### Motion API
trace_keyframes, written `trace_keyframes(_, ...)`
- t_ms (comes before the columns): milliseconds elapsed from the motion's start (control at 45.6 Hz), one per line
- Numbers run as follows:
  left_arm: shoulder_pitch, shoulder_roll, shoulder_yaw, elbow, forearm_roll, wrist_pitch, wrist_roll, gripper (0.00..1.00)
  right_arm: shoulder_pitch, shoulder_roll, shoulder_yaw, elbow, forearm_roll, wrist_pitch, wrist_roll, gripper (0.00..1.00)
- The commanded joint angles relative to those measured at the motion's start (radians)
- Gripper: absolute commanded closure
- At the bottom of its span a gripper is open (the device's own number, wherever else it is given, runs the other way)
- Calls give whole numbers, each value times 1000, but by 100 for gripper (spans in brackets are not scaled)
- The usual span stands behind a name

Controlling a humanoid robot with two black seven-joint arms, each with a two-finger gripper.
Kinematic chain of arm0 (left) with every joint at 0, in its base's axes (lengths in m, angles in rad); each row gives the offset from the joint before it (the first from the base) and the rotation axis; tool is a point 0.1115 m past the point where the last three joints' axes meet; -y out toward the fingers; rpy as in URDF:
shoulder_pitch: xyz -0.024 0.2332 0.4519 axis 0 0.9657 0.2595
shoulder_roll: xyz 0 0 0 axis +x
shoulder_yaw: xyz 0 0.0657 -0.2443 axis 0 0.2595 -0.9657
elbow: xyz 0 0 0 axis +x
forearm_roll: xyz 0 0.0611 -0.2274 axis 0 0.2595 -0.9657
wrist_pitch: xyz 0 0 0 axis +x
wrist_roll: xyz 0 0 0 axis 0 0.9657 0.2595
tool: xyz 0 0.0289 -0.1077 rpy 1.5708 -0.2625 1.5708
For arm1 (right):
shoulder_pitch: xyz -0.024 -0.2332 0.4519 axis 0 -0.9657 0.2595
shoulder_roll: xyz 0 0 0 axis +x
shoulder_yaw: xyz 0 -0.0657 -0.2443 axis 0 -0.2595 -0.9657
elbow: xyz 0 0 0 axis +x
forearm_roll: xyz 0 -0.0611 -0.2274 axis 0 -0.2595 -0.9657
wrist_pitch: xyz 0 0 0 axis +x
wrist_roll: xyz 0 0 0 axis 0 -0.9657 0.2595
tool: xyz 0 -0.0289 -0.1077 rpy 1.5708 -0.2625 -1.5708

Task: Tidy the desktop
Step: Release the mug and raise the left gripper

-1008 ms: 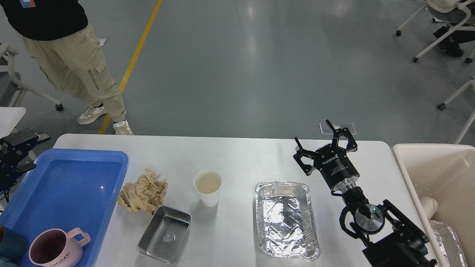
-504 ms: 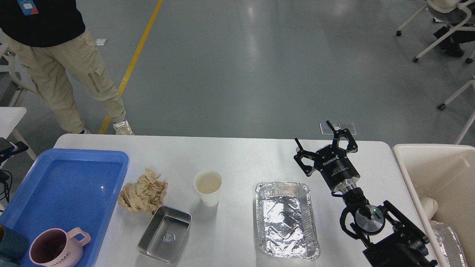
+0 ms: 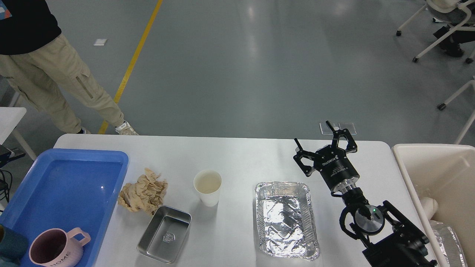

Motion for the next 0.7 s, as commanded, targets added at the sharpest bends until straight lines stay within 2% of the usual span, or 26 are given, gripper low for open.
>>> trace_keyframes(0, -2, -12, -1, 7, -6, 5, -10, 3, 0, 2, 0, 1, 0, 0, 0, 0)
trace_keyframes(241, 1, -110, 1, 88, 49, -3, -11, 3, 2, 5, 0, 4, 0, 0, 0, 0)
trace_keyframes(395, 7, -213, 4, 187, 351, -32, -8, 3, 0, 2, 0, 6, 0, 1, 0, 0)
trace_keyframes(482, 8, -253, 4, 249, 512, -76, -13, 3, 0, 5, 0, 9, 0, 1, 0, 0)
trace_keyframes(680, -28, -300, 1, 293, 881, -162, -91, 3, 0, 10, 2, 24, 0, 0, 0, 0)
